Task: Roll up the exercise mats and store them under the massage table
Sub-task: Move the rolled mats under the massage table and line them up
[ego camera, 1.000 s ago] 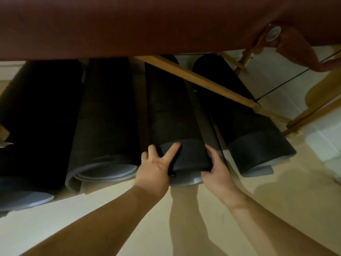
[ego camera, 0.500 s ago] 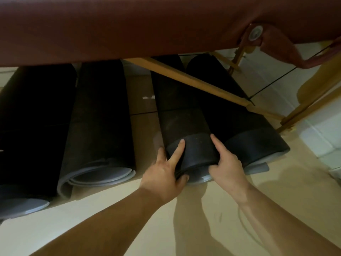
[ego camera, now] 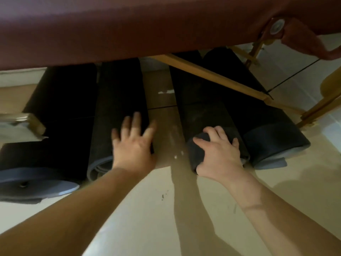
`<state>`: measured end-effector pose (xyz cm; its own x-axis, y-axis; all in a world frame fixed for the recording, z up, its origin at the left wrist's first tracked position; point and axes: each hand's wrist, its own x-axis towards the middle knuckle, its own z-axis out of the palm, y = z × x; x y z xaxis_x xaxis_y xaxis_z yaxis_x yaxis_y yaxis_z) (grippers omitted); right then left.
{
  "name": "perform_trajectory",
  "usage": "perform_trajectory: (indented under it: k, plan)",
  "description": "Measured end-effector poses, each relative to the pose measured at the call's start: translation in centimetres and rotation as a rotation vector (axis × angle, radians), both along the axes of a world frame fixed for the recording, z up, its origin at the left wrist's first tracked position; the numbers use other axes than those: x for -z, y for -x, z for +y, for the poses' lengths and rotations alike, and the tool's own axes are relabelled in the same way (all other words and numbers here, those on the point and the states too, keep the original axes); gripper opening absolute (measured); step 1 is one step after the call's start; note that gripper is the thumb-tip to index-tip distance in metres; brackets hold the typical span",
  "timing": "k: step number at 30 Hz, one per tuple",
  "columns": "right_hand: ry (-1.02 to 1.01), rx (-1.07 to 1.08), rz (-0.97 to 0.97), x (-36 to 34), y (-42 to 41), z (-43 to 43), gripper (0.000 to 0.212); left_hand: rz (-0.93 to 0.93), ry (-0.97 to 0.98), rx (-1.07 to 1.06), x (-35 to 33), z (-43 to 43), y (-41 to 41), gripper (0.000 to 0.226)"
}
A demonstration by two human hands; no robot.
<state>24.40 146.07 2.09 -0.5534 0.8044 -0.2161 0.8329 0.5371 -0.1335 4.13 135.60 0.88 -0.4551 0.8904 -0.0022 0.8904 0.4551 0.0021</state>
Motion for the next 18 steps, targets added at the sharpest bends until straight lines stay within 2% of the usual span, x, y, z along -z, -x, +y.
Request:
perform_trajectory:
  k: [1,3,6,9,11,14,18]
  plan:
    - [0.001,0.02,-0.014,0.0,0.5,-0.2,0.088,0.0,0.036,-0.141,0.0,-1.5,1.9,0.108]
    - [-0.018,0.04,-0.036,0.0,1.6,-0.7,0.084,-0.136,0.105,-0.295,0.6,-4.6,5.1,0.118]
    - [-0.078,-0.016,-0.101,0.4,2.0,-1.3,0.087,-0.263,0.146,-0.253,2.5,-7.0,8.1,0.122]
    - [-0.144,-0.044,-0.155,1.0,1.7,-1.5,0.093,-0.287,0.085,-0.282,3.5,-7.2,9.9,0.106]
    - [-0.171,-0.033,-0.172,1.2,1.5,-1.3,0.098,-0.283,0.081,-0.324,3.6,-6.9,10.0,0.106]
    - [-0.15,-0.063,-0.22,1.1,1.4,-1.1,0.111,-0.201,0.097,-0.278,4.1,-6.3,8.6,0.106]
    - [-0.174,-0.047,-0.203,1.3,1.0,-1.0,0.1,-0.19,0.034,-0.269,3.9,-4.7,6.9,0.101]
